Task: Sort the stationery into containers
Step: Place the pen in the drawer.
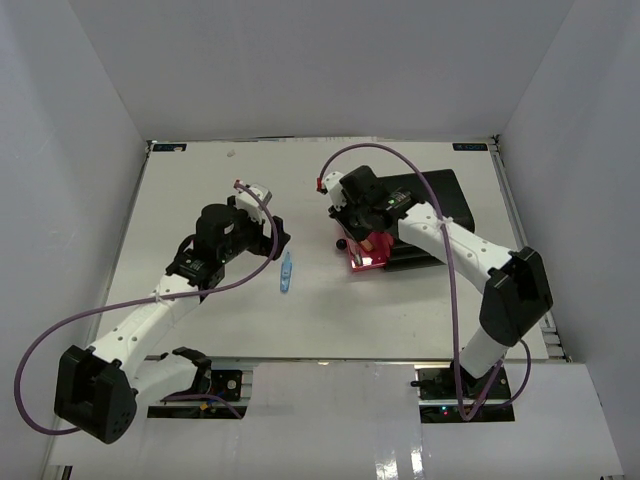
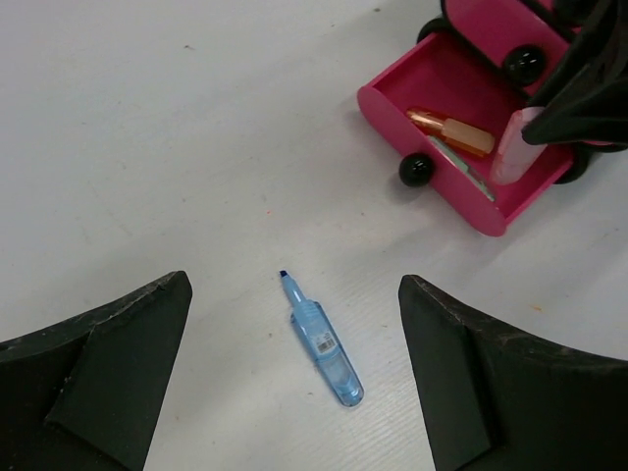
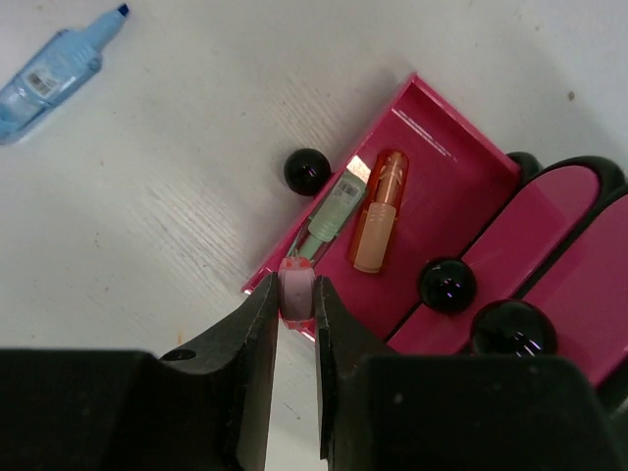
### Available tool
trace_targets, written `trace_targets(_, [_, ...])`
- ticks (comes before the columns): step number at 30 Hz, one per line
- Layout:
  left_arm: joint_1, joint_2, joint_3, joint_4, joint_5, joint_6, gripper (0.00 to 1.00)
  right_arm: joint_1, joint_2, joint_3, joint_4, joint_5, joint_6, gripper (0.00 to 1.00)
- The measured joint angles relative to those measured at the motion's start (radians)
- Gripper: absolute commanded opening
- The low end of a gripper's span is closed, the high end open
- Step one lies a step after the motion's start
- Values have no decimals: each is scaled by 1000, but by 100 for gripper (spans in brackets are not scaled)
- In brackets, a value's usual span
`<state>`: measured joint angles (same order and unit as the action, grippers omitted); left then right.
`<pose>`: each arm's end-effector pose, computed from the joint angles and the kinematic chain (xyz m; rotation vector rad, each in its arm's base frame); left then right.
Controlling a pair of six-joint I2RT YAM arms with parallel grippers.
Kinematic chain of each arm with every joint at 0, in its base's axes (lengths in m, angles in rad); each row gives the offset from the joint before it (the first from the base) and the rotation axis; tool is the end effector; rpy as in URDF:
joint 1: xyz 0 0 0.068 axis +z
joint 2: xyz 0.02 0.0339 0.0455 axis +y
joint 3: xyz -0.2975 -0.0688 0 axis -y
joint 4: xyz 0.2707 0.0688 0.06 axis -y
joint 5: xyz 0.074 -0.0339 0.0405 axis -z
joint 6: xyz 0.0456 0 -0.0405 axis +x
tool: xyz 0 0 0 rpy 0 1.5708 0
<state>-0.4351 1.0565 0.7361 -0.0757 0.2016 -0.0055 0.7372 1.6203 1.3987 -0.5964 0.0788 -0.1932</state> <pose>0.2310 -0.1174 0.2984 0.5539 1.9117 -0.4849 0.2939 0.2620 0.3225 -1.0395 2.1540 0.1631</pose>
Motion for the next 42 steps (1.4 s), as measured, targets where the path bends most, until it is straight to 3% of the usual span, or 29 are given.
trace_targets(10, [0,10,0,-23,-129,-8,98,-24,147,42,-85,75,86,8])
trace_targets(23, [0,21,0,-33,-179,-25,98,-63,260,193,-121,119,141,52])
trace_targets(31, [0,36,0,-48,-237,-63,98,-61,248,229,-137,99,142,64])
trace_targets(36, [0,37,0,-71,-252,-130,98,-63,114,177,-84,69,139,76])
trace_targets(38, [0,42,0,-85,-252,-164,98,-63,-14,106,-27,52,138,88])
trace_targets(42, [0,51,0,-121,-252,-241,98,-63,-284,-35,105,21,138,98])
